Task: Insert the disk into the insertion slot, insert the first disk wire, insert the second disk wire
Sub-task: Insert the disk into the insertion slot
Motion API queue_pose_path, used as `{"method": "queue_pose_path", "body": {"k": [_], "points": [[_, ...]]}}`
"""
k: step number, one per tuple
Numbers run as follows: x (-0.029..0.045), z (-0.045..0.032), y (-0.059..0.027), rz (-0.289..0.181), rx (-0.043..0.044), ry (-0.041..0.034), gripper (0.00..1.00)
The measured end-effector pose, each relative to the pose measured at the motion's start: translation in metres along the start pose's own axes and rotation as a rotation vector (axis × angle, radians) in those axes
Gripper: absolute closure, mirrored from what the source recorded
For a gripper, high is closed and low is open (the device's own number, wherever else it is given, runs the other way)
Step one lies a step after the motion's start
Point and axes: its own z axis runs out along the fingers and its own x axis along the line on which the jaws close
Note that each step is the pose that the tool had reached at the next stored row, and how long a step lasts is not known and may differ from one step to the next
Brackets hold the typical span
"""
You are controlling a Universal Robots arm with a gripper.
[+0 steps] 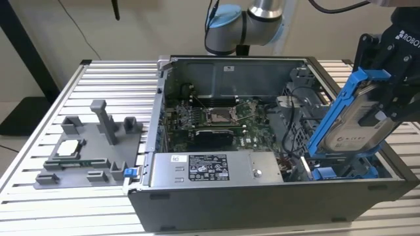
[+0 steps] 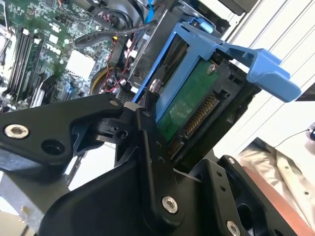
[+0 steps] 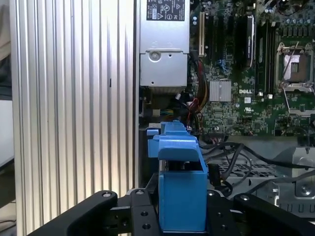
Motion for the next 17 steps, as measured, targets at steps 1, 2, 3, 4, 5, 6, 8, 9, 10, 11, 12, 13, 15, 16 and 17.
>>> {"method": "queue_pose_path", "body": {"k": [1,2,3,4,5,6,8,9,10,11,12,13,15,16,17], "points": [[0.0,0.0003,0.0,0.0,0.0,0.0,1.0],[0.0,0.0005,0.0,0.0,0.0,0.0,1.0],[0.0,0.0008,0.0,0.0,0.0,0.0,1.0],[0.0,0.0011,0.0,0.0,0.0,0.0,1.0],[0.0,0.0012,0.0,0.0,0.0,0.0001,1.0],[0.0,0.0015,-0.0001,0.0,0.0,0.0,1.0],[0.0,0.002,-0.0001,0.0,0.0,0.0,1.0],[0.0,0.0023,-0.0001,0.0,0.0,-0.0001,1.0],[0.0,0.0026,-0.0001,0.0,0.0,-0.0001,1.0],[0.0,0.0031,-0.0001,0.0,0.0,-0.0001,1.0],[0.0,0.004,-0.0001,0.0,0.0,0.0,1.0],[0.0,0.0053,-0.0002,0.0,0.0,-0.0002,1.0],[0.0,0.0078,-0.0003,0.0,0.0,-0.0002,1.0],[0.0,0.009,-0.0003,0.0,0.0,-0.0005,1.0],[0.0,0.01,-0.0006,0.0,0.0,-0.0007,1.0]]}}
